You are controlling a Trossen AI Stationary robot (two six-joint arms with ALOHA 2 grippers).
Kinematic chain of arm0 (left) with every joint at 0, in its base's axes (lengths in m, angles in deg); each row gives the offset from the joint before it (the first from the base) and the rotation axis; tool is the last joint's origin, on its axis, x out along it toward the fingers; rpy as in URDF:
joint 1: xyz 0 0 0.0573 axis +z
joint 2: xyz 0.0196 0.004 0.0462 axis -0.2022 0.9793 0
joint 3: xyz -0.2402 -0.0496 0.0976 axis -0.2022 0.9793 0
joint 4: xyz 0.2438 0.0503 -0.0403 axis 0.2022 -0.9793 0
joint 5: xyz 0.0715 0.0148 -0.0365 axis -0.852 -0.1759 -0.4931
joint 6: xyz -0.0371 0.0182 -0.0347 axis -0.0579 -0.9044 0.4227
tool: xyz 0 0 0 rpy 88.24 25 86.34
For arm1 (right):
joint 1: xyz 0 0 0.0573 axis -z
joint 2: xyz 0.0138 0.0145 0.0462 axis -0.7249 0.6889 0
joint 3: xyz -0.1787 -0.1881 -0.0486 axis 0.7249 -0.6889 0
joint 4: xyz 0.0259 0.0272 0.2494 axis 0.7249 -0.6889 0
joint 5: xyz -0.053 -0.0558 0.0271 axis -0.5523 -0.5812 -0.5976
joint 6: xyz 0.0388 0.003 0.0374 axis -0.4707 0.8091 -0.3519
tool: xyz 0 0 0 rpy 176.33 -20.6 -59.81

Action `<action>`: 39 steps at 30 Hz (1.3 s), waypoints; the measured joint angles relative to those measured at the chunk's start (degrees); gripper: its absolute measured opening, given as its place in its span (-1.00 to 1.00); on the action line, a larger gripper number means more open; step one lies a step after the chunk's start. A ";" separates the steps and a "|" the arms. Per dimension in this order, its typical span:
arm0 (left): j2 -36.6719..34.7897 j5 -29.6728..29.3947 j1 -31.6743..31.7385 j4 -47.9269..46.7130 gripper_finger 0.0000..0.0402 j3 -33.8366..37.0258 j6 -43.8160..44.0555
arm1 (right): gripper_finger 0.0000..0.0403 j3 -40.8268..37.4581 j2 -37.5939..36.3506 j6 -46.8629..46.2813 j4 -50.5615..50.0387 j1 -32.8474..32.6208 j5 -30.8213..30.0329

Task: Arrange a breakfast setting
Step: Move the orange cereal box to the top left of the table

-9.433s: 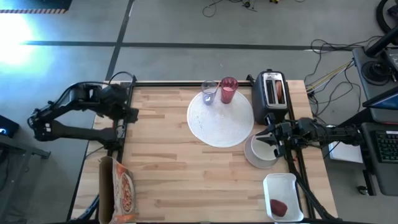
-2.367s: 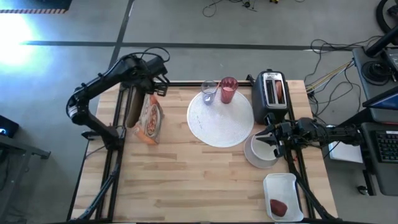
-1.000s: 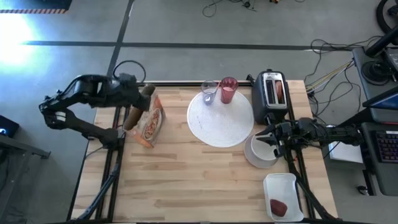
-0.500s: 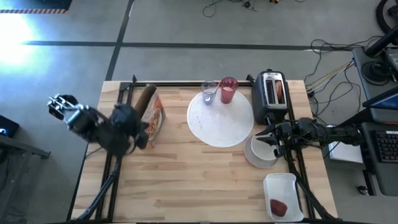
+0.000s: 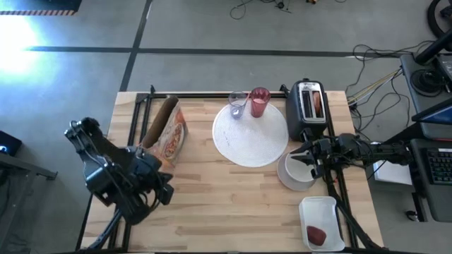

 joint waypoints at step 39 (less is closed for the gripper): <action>16.84 14.83 -2.72 -0.04 0.60 18.82 30.82 | -0.71 0.00 0.00 0.00 0.00 -0.01 -0.01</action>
